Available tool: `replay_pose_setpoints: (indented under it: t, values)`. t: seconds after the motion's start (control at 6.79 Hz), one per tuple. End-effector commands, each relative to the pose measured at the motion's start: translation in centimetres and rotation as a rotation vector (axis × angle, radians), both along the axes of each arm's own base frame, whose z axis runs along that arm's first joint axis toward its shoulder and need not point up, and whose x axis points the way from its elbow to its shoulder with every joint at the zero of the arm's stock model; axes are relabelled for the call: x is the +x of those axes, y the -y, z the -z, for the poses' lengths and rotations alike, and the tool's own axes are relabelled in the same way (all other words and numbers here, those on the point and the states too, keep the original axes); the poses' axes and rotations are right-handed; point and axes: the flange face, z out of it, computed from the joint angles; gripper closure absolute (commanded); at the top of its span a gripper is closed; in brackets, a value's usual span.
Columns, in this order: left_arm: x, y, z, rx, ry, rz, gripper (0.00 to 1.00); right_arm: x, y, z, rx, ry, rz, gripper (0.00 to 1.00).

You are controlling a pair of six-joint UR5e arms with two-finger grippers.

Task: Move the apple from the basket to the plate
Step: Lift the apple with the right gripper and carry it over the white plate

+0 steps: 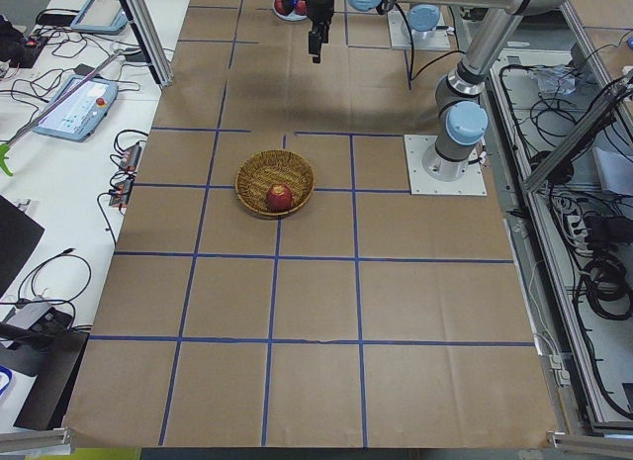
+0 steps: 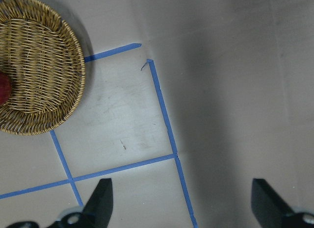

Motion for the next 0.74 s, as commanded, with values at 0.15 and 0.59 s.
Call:
replay_pose_setpoints:
  t: [0.15,0.59]
  values:
    - [-0.3,-0.1,0.1,0.002,0.0,0.007,0.01,-2.6,-1.0,7.6,0.068,0.056,-0.007,0.57]
    - [-0.3,-0.2,0.1,0.002,-0.001,0.007,0.01,-2.8,-0.8,8.4,0.028,0.034,-0.008,0.57]
